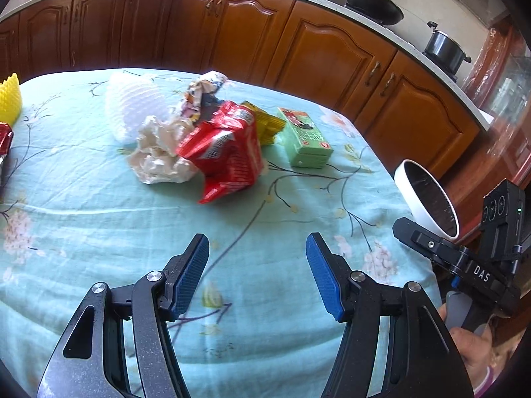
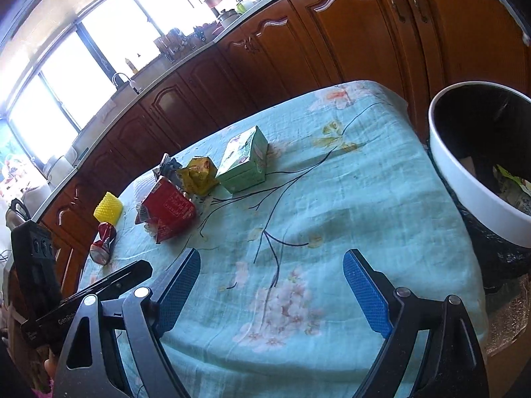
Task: Collect trash
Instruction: 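Grasp the red snack packet with the left gripper while the right gripper grasps the green milk carton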
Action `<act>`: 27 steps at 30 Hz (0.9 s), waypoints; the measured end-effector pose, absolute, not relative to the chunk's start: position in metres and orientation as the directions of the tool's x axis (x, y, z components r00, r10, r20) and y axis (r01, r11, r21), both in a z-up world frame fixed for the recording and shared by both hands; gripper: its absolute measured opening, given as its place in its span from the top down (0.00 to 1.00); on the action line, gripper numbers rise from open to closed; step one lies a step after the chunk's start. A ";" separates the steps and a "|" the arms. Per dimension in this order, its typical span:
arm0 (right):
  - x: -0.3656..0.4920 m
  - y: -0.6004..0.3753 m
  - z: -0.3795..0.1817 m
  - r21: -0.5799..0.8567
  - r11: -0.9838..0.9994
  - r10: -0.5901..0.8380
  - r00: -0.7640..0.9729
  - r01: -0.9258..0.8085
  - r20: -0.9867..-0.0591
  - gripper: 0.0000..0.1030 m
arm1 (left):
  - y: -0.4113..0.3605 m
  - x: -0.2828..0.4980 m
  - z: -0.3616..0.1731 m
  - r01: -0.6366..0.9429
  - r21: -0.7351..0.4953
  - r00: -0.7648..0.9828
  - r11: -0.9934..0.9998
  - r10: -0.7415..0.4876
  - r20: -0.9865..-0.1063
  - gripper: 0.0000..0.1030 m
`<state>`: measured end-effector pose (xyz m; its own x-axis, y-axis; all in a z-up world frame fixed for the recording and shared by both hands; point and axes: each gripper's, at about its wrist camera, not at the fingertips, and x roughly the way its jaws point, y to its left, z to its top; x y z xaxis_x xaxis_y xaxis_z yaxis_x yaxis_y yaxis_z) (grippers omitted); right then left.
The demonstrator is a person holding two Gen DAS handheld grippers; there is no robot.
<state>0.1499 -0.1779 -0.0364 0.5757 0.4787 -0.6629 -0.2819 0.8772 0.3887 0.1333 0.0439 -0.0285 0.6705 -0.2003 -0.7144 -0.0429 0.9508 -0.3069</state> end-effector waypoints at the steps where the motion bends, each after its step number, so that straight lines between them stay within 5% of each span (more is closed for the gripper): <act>1: 0.152 -0.174 -0.037 0.386 0.877 0.479 0.573 -0.286 -0.665 0.13 | 0.047 0.134 -0.028 -0.044 -0.307 0.673 0.951 -0.199 -0.713 0.40; 18: 0.227 -0.113 -0.028 0.296 0.889 0.452 0.560 -0.351 -0.695 0.14 | 0.067 0.189 -0.005 -0.009 -0.182 0.715 0.983 -0.121 -0.689 0.33; 26: 0.264 -0.080 -0.047 0.189 0.904 0.384 0.534 -0.383 -0.753 0.31 | 0.053 0.216 -0.013 0.021 -0.082 0.684 0.996 -0.075 -0.726 0.36; 27: 0.266 -0.079 -0.050 0.184 0.905 0.379 0.530 -0.384 -0.758 0.44 | 0.050 0.216 -0.014 0.026 -0.069 0.683 0.997 -0.068 -0.727 0.47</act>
<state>0.2656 -0.0792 -0.0502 0.5299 0.3794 -0.7585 -0.3837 0.9048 0.1845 0.2165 0.0501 -0.0142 0.6834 -0.0682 -0.7269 0.0262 0.9973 -0.0690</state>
